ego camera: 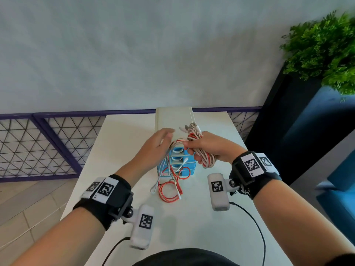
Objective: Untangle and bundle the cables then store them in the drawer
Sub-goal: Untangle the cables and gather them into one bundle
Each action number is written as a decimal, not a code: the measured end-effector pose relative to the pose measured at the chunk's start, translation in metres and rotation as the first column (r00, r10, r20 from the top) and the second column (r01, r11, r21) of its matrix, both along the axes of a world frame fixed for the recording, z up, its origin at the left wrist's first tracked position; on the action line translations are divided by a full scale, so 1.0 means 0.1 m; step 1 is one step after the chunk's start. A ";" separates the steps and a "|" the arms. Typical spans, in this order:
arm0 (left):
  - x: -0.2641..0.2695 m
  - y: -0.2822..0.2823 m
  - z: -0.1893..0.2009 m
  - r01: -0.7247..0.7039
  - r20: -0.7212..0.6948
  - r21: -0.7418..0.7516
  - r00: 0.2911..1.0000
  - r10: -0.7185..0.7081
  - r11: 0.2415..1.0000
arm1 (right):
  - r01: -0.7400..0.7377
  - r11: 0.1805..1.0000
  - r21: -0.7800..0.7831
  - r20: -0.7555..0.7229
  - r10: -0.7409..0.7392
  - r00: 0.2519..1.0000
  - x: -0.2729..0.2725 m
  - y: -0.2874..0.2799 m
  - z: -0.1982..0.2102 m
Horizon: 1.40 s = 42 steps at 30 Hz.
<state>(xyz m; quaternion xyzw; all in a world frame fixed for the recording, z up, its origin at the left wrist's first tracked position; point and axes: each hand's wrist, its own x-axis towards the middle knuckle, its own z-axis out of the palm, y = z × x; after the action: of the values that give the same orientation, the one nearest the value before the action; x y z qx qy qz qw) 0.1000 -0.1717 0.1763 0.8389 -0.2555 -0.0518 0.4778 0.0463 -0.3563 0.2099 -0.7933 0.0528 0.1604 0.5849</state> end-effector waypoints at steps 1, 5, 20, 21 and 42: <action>-0.04 -0.06 0.03 0.075 -0.041 -0.022 0.996 -0.076 0.997 | -0.044 0.999 0.022 0.001 0.044 0.999 0.00 0.02 0.01; -0.13 -0.09 0.10 0.204 -0.461 -0.188 0.846 -0.270 0.961 | -0.063 0.997 0.045 0.037 0.062 0.997 0.01 -0.01 0.03; -0.36 -0.27 0.08 0.108 -0.257 -0.067 0.959 -0.122 0.992 | 0.212 0.964 0.158 0.121 -0.232 0.965 0.07 0.00 -0.17; -0.40 -0.31 0.07 0.099 -0.161 -0.001 0.982 -0.098 0.995 | 0.221 0.965 0.143 0.109 -0.237 0.965 0.07 0.03 -0.18; -0.37 -0.45 0.31 0.133 0.071 0.453 0.980 -0.184 0.881 | 0.423 0.877 0.227 -0.024 -0.430 0.903 0.12 0.21 -0.17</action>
<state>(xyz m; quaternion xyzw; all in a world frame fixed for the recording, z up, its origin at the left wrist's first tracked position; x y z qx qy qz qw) 0.0635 -0.2169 0.2075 0.9039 -0.3309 -0.1010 0.2517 0.0588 -0.3351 0.1932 -0.6922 0.1995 0.0218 0.6932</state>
